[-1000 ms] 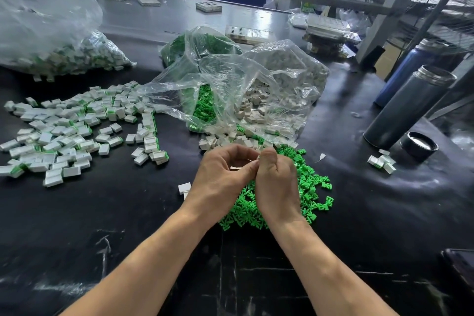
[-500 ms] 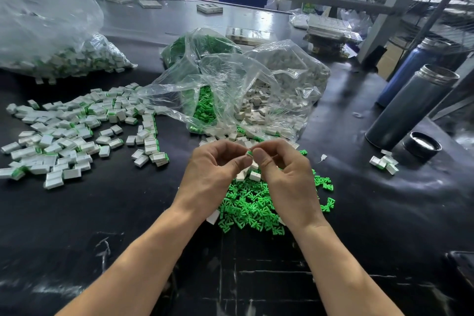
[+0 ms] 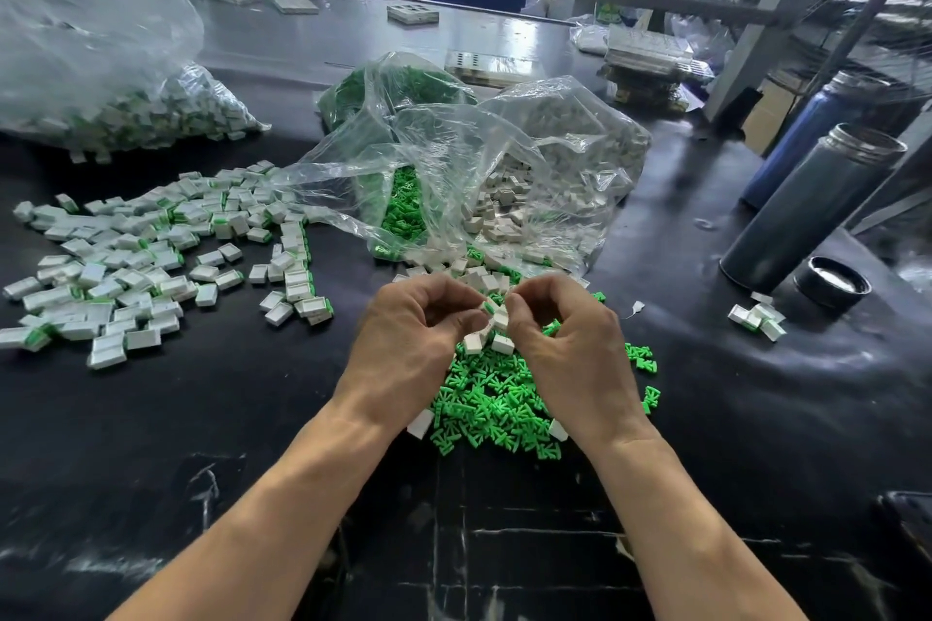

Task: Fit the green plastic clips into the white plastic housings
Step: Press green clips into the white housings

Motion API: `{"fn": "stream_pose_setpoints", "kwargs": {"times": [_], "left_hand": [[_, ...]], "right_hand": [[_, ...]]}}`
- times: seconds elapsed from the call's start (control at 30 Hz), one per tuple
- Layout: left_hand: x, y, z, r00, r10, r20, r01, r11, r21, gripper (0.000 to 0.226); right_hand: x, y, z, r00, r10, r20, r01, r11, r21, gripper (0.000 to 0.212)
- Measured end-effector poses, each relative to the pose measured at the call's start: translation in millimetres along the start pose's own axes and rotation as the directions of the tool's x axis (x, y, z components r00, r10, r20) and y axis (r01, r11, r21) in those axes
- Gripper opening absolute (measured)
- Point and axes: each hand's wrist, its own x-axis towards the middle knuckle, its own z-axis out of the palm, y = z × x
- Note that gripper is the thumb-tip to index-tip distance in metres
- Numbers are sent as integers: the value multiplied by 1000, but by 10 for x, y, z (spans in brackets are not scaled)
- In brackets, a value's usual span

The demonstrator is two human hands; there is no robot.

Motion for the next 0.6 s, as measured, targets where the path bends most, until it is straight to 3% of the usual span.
{"fn": "stream_pose_setpoints", "kwargs": {"times": [0.13, 0.6], "left_hand": [[-1, -7, 5, 998, 46, -43, -41, 993, 110, 14], [-25, 40, 7, 979, 201, -7, -189, 931, 312, 10]], "right_hand": [[0, 29, -19, 995, 86, 53, -92, 988, 125, 4], [-26, 54, -4, 992, 46, 117, -52, 997, 51, 6]]}}
